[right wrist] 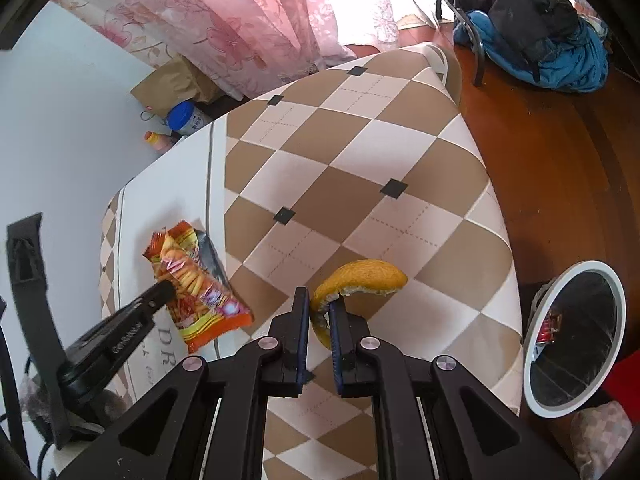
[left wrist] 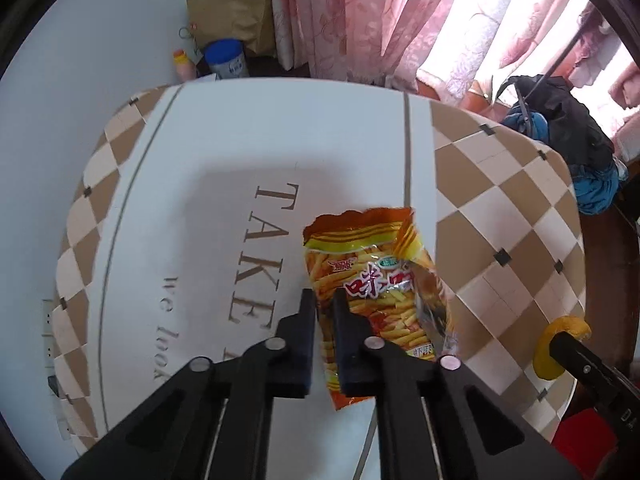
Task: Collect trash
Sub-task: 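Grasp the banana peel with the right tool while the left tool grasps the orange snack bag, then carry the banana peel and snack bag over the bin and release both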
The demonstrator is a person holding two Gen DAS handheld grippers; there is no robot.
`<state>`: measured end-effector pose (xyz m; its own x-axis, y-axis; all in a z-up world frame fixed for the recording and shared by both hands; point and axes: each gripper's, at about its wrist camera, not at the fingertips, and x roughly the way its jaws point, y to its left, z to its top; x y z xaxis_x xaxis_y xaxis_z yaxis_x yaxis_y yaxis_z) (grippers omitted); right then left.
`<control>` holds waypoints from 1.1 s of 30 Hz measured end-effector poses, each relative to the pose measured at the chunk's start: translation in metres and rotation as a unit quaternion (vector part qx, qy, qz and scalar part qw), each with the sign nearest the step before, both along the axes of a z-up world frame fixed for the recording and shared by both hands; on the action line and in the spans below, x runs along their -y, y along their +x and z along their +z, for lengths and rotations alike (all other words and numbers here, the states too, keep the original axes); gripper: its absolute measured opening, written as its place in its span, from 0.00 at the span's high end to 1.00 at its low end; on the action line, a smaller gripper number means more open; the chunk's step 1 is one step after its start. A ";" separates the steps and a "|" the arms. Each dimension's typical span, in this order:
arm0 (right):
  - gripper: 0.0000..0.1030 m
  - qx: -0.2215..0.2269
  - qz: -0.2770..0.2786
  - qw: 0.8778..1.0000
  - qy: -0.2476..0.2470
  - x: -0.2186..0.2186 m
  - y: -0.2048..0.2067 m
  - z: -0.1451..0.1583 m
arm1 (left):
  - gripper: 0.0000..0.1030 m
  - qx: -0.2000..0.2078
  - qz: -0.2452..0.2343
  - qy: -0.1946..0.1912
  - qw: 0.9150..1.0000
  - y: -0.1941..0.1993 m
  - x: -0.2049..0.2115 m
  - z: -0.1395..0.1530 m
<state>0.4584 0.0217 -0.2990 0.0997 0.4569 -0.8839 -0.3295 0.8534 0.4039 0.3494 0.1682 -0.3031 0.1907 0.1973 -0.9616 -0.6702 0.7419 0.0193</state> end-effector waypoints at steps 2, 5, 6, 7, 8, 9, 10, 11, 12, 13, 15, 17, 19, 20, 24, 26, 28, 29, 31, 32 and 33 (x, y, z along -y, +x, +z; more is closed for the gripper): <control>0.90 0.004 0.002 1.000 0.005 0.006 -0.008 0.005 | 0.96 0.007 -0.005 0.016 1.000 -0.008 0.004 0.010; 0.90 0.013 0.007 1.000 0.011 0.015 -0.020 0.014 | 0.97 0.019 -0.011 0.036 0.999 -0.026 0.016 0.030; 0.90 0.014 0.007 1.000 0.016 0.019 -0.025 0.017 | 0.97 0.024 -0.013 0.041 0.999 -0.031 0.019 0.036; 0.90 0.015 0.008 1.000 0.021 0.025 -0.031 0.022 | 0.98 0.026 -0.015 0.048 0.998 -0.032 0.022 0.041; 0.90 0.018 0.008 1.000 0.024 0.028 -0.035 0.026 | 0.98 0.027 -0.017 0.054 0.998 -0.036 0.026 0.046; 0.90 0.021 0.009 0.999 0.028 0.032 -0.040 0.030 | 0.98 0.032 -0.018 0.061 0.997 -0.044 0.032 0.055; 0.90 0.025 0.010 0.999 0.033 0.039 -0.047 0.036 | 0.98 0.035 -0.021 0.065 0.997 -0.047 0.035 0.060; 0.90 0.028 0.010 0.999 0.038 0.044 -0.052 0.042 | 0.98 0.039 -0.025 0.072 0.996 -0.052 0.042 0.069; 0.90 0.030 0.010 0.999 0.043 0.048 -0.056 0.047 | 0.98 0.043 -0.027 0.075 0.996 -0.054 0.045 0.073; 0.90 0.033 0.009 0.998 0.049 0.055 -0.061 0.053 | 0.98 0.050 -0.032 0.080 0.995 -0.059 0.053 0.084; 0.90 0.041 0.007 0.997 0.061 0.071 -0.069 0.067 | 0.98 0.062 -0.041 0.086 0.994 -0.063 0.066 0.098; 0.90 0.051 0.000 0.996 0.072 0.091 -0.075 0.083 | 0.98 0.077 -0.053 0.091 0.992 -0.069 0.084 0.118; 0.90 0.065 -0.007 0.995 0.079 0.113 -0.079 0.098 | 0.98 0.096 -0.065 0.092 0.989 -0.071 0.104 0.139; 0.90 0.072 -0.013 0.994 0.082 0.126 -0.081 0.106 | 0.98 0.104 -0.070 0.091 0.988 -0.071 0.112 0.146; 0.90 0.094 -0.040 0.990 0.093 0.186 -0.083 0.134 | 0.98 0.138 -0.108 0.085 0.981 -0.063 0.158 0.175; 0.90 0.102 -0.055 0.989 0.093 0.221 -0.082 0.142 | 0.98 0.153 -0.131 0.076 0.977 -0.054 0.184 0.186; 0.90 0.106 -0.071 0.988 0.090 0.253 -0.080 0.145 | 0.98 0.163 -0.157 0.063 0.972 -0.041 0.214 0.191; 0.90 0.106 -0.080 0.987 0.086 0.272 -0.079 0.144 | 0.98 0.166 -0.170 0.056 0.970 -0.033 0.230 0.191; 0.90 0.103 -0.097 0.987 0.076 0.304 -0.075 0.138 | 0.98 0.167 -0.191 0.039 0.966 -0.017 0.257 0.187; 0.90 0.100 -0.108 0.987 0.071 0.321 -0.073 0.132 | 0.98 0.166 -0.199 0.029 0.965 -0.009 0.268 0.183; 0.90 0.096 -0.116 0.986 0.066 0.336 -0.070 0.125 | 0.98 0.162 -0.208 0.020 0.964 0.000 0.280 0.177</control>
